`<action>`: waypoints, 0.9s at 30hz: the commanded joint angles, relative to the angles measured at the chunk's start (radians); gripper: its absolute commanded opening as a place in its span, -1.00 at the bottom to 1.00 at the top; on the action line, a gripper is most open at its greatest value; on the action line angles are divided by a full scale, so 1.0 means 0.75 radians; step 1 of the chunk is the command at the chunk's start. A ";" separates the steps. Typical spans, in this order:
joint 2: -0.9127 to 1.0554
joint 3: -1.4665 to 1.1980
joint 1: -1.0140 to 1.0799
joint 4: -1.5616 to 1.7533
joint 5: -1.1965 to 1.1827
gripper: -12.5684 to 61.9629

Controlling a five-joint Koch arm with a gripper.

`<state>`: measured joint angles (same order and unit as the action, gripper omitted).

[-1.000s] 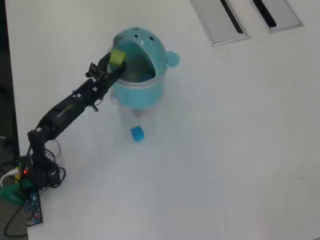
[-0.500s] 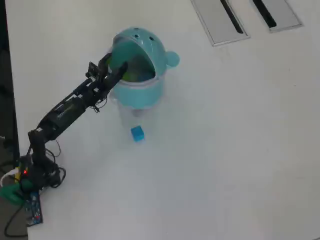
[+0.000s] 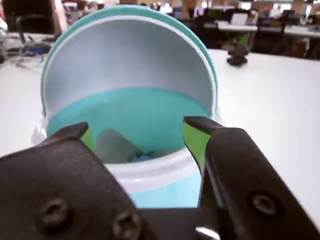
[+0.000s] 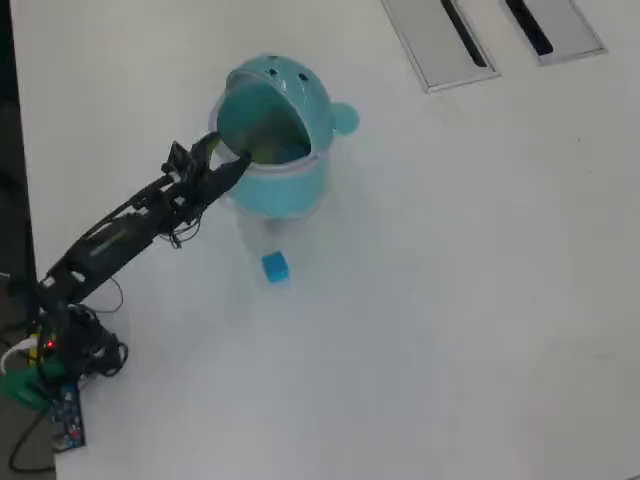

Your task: Grasp RGB lego blocks and put them in the bin one by one.

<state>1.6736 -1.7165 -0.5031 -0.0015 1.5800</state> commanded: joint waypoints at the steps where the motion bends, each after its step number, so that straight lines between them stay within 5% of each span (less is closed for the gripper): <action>1: 0.119 0.022 0.037 -0.010 -0.002 0.23; 13: 0.303 -0.219 0.258 -0.342 -0.002 0.23; 27: 0.145 -0.387 0.366 -0.337 -0.002 0.25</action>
<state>1.7825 -2.0295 -0.2378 -0.2654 1.5800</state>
